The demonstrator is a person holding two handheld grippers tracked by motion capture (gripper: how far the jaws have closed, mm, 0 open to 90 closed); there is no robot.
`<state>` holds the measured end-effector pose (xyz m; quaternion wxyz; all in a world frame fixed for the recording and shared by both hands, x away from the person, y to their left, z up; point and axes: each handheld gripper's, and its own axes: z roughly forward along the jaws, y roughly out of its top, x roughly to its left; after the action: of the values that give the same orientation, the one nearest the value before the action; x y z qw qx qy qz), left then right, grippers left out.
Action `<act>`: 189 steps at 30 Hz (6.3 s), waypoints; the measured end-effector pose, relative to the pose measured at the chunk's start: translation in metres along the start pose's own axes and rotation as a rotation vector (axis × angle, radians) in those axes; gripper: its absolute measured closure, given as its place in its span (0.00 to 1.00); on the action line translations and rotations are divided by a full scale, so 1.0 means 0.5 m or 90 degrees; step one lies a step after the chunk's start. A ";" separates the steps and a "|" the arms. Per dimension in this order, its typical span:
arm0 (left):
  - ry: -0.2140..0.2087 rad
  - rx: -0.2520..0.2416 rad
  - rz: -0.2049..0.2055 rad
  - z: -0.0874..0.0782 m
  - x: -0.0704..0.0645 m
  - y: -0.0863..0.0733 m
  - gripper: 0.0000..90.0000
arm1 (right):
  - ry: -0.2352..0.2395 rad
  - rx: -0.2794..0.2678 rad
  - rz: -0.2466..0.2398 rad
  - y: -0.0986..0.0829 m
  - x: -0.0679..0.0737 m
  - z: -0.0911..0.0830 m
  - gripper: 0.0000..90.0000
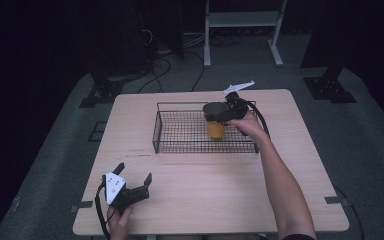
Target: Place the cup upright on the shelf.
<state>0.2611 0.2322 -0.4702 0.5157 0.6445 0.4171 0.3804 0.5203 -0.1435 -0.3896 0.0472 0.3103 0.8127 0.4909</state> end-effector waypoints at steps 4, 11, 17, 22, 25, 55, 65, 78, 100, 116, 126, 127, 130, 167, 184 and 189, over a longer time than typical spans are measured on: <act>0.000 0.000 -0.003 0.000 0.000 0.000 0.00 | 0.006 -0.002 -0.001 -0.004 -0.003 0.005 0.08; 0.000 0.000 -0.001 0.000 0.000 0.000 0.00 | 0.007 0.004 0.002 -0.010 -0.007 0.017 0.08; 0.000 -0.001 -0.004 0.000 0.001 0.000 0.00 | 0.004 0.018 0.000 -0.016 -0.011 0.026 0.08; 0.000 -0.001 -0.003 0.000 0.000 0.000 0.00 | -0.003 0.018 -0.008 -0.020 -0.012 0.031 0.08; 0.000 0.000 -0.004 0.000 0.000 0.000 0.00 | -0.009 0.019 -0.014 -0.021 -0.011 0.034 0.08; 0.000 0.000 -0.001 0.001 0.000 0.000 0.00 | -0.018 0.014 -0.034 -0.025 -0.003 0.031 0.05; -0.001 0.002 -0.002 0.001 0.000 0.001 0.00 | -0.020 0.009 -0.023 -0.025 -0.004 0.028 0.03; 0.002 0.001 -0.003 0.003 0.001 0.001 0.00 | -0.023 -0.024 -0.017 -0.015 -0.001 0.009 0.01; 0.004 0.001 0.002 0.001 -0.002 0.000 0.00 | -0.008 -0.067 -0.018 -0.002 0.019 -0.059 0.01; 0.005 0.002 0.002 0.001 -0.003 0.000 0.00 | -0.009 -0.074 -0.038 -0.003 0.033 -0.124 0.01; 0.005 0.002 0.003 0.002 -0.003 0.000 0.00 | -0.014 -0.070 -0.045 -0.022 0.043 -0.141 0.01; 0.005 0.002 0.003 0.002 -0.003 0.000 0.00 | -0.014 -0.070 -0.045 -0.022 0.043 -0.141 0.01; 0.005 0.004 0.006 0.002 -0.004 0.000 0.00 | -0.008 -0.060 -0.044 -0.031 0.044 -0.149 0.01; 0.007 0.004 0.008 0.002 -0.004 0.000 0.00 | 0.016 -0.077 -0.029 -0.124 0.065 -0.220 0.01; 0.008 0.004 0.009 0.002 -0.005 0.000 0.00 | 0.010 -0.086 -0.029 -0.189 0.081 -0.250 0.01; 0.009 0.004 0.012 0.002 -0.006 0.000 0.00 | 0.010 -0.086 -0.032 -0.202 0.090 -0.257 0.01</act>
<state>0.2608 0.2292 -0.4705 0.5070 0.6473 0.4162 0.3883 0.3891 -0.2503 -0.3969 0.0741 0.2822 0.7858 0.5454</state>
